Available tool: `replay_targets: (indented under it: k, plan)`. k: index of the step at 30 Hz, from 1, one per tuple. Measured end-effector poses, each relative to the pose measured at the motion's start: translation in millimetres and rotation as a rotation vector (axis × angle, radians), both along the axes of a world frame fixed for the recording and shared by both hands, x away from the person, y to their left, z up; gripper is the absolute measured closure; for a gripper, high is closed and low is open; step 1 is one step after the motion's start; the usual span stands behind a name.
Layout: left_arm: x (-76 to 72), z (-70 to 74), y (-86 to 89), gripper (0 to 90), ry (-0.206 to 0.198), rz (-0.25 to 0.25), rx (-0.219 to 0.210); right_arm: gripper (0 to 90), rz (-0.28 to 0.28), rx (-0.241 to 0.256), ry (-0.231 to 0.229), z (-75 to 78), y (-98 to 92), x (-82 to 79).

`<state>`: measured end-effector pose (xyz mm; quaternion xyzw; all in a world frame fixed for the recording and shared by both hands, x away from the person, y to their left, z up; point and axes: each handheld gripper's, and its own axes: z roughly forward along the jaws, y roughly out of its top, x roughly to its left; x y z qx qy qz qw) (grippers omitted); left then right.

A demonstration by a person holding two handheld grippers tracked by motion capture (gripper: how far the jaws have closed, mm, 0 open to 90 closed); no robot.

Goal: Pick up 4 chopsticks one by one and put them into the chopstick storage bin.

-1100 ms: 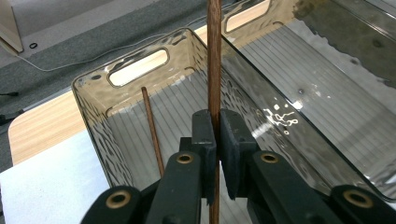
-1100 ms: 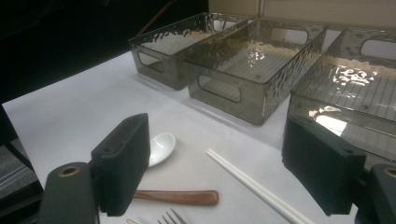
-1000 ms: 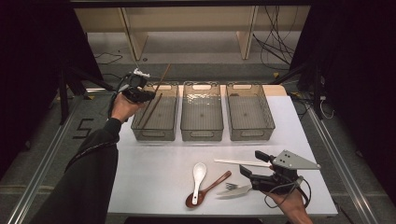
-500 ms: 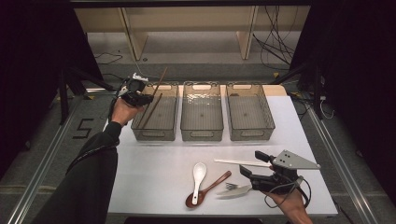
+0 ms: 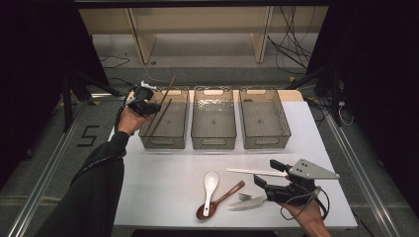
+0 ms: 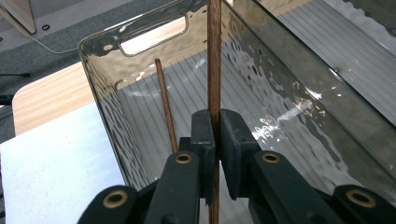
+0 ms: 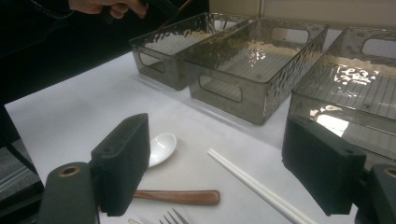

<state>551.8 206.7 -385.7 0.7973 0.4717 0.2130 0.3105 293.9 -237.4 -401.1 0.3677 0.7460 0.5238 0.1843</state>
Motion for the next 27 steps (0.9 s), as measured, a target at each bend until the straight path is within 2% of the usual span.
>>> replay_targets:
  k: [10,12,14,16,19,22,27]
  plan:
    - [-1.6,-3.4,4.0,79.4,0.003,0.037,0.000,24.6,-0.001,0.002,0.001,0.2,-0.5,-0.2]
    - [-3.7,-1.3,5.1,75.9,0.003,0.034,-0.015,24.6,-0.001,0.001,0.002,0.1,-0.5,-0.2]
    - [-7.5,2.5,5.3,72.8,0.002,0.023,-0.012,24.6,-0.001,0.003,0.003,0.3,-0.4,-0.4]
    - [-12.3,7.3,5.9,67.7,0.005,0.020,-0.031,24.6,-0.002,0.003,0.002,0.5,-0.4,-0.8]
    - [-22.2,14.3,7.3,59.2,0.005,0.007,-0.078,24.6,-0.005,0.003,0.003,0.4,-0.7,-0.5]
    - [-38.5,22.3,9.1,50.4,0.011,-0.024,-0.133,24.6,-0.010,0.003,0.006,0.5,-1.6,-0.5]
    - [-68.8,29.7,10.1,41.7,0.004,-0.072,-0.162,24.6,-0.022,0.001,0.011,1.3,-5.1,1.3]
